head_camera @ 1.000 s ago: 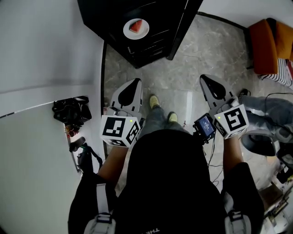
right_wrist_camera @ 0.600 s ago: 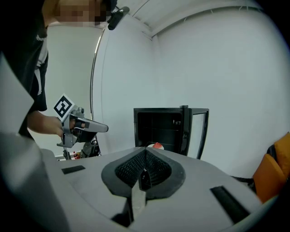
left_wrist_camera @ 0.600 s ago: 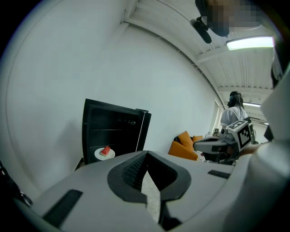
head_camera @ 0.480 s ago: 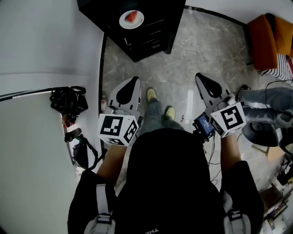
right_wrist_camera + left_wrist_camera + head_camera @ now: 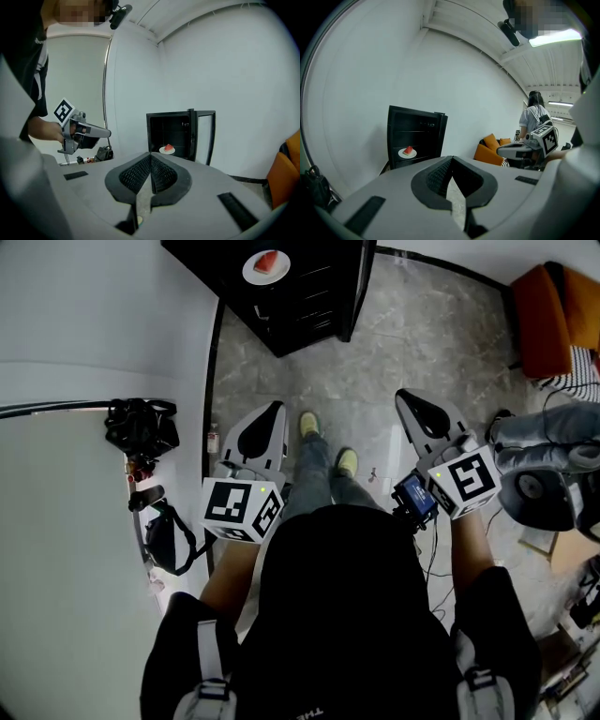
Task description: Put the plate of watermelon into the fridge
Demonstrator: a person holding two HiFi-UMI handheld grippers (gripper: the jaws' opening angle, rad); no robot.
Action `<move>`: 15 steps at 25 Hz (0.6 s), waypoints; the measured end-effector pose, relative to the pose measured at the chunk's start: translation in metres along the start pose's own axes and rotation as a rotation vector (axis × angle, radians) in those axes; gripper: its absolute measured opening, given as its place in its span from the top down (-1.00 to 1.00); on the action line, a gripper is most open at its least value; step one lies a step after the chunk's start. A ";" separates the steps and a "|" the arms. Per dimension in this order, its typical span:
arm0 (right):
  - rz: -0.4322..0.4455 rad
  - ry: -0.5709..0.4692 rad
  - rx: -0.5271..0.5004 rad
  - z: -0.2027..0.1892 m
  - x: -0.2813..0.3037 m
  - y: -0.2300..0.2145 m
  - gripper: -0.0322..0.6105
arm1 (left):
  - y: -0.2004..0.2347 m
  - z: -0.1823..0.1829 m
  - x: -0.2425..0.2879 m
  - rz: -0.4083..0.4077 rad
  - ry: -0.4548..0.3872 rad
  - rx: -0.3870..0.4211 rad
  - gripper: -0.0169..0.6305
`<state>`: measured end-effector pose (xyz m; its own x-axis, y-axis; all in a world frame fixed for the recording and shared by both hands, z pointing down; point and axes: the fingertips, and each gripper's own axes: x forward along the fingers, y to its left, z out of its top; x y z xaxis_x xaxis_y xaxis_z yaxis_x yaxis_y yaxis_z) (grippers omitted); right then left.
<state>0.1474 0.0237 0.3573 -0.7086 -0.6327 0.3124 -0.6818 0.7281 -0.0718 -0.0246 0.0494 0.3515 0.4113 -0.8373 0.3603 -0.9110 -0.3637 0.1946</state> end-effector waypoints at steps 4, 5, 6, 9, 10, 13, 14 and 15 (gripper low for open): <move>-0.011 0.008 0.060 -0.010 -0.016 0.000 0.86 | -0.014 0.000 -0.006 -0.005 0.005 0.014 0.92; -0.011 0.007 0.074 -0.011 -0.019 0.000 0.86 | -0.017 0.001 -0.007 -0.007 0.004 0.020 0.92; -0.008 0.008 0.084 -0.013 -0.022 0.000 0.86 | -0.020 0.002 -0.008 -0.009 0.003 0.024 0.92; 0.001 0.016 0.090 -0.015 -0.026 0.003 0.86 | -0.026 0.005 -0.007 -0.019 0.002 0.032 0.92; 0.002 0.019 0.089 -0.016 -0.027 0.004 0.86 | -0.027 0.006 -0.007 -0.021 0.002 0.034 0.92; 0.002 0.029 0.081 -0.016 -0.027 0.009 0.86 | -0.026 0.007 -0.009 -0.029 0.000 0.038 0.92; 0.000 0.030 0.079 -0.015 -0.026 0.011 0.86 | -0.024 0.007 -0.010 -0.031 -0.001 0.038 0.92; -0.003 0.030 0.077 -0.014 -0.025 0.013 0.86 | -0.022 0.008 -0.012 -0.034 -0.003 0.038 0.92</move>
<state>0.1587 0.0528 0.3614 -0.7016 -0.6259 0.3407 -0.6966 0.7031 -0.1429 -0.0096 0.0640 0.3357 0.4417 -0.8256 0.3512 -0.8972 -0.4068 0.1720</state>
